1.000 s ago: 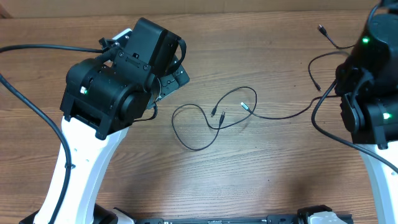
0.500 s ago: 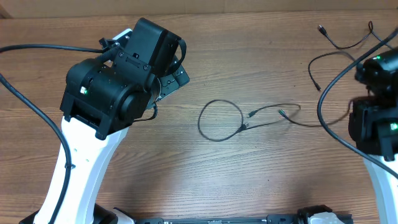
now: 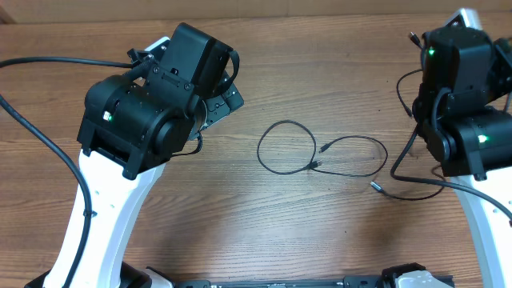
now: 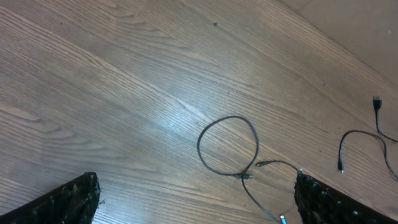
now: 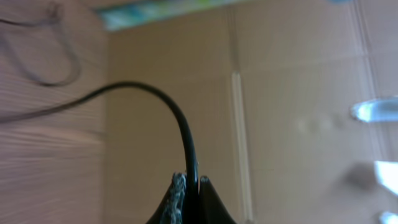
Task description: Untangle cables
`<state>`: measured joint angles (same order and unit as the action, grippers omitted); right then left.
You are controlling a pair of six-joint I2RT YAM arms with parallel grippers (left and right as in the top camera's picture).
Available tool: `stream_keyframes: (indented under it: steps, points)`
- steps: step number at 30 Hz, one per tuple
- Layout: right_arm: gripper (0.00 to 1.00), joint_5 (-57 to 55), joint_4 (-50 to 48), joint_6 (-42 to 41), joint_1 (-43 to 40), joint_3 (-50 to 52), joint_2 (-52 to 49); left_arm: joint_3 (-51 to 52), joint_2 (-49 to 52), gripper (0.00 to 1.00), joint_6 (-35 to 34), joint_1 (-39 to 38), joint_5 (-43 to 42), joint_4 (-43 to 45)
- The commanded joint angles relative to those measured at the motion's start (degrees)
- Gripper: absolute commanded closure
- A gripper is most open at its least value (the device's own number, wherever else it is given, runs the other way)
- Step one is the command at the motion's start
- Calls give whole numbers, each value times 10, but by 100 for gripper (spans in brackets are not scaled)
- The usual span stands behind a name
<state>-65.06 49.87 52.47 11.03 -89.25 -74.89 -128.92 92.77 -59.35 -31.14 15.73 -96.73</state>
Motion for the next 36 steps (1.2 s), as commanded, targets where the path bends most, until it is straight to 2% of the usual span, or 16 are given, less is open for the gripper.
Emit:
stream_keyframes:
  steps: [1, 4, 9, 16, 21, 24, 29, 36]
  points:
    - [96, 90, 32, -107, 3, -8, 11, -2, -2, 0, 11, 0, 12, -1]
    - [96, 75, 23, -109, 2, -8, 11, -2, -2, 0, 11, 0, 12, -1]
    - [96, 20, -47, -122, -12, -8, 12, -2, -2, 0, 11, 0, 12, -1]
    - [96, 59, -108, -188, -38, -8, 12, -2, -2, 0, 11, 0, 12, -1]
    - [96, 96, -224, -212, -56, -8, 12, -2, -2, 0, 11, 0, 12, -1]
    - [96, 186, -266, -190, -67, -8, 12, -2, -2, 0, 11, 0, 12, -1]
    - [96, 369, -263, -105, -80, -8, 12, -2, -2, 0, 11, 0, 12, -1]
    - [96, 393, -162, -35, -81, -8, 12, -2, -2, 0, 11, 0, 12, -1]
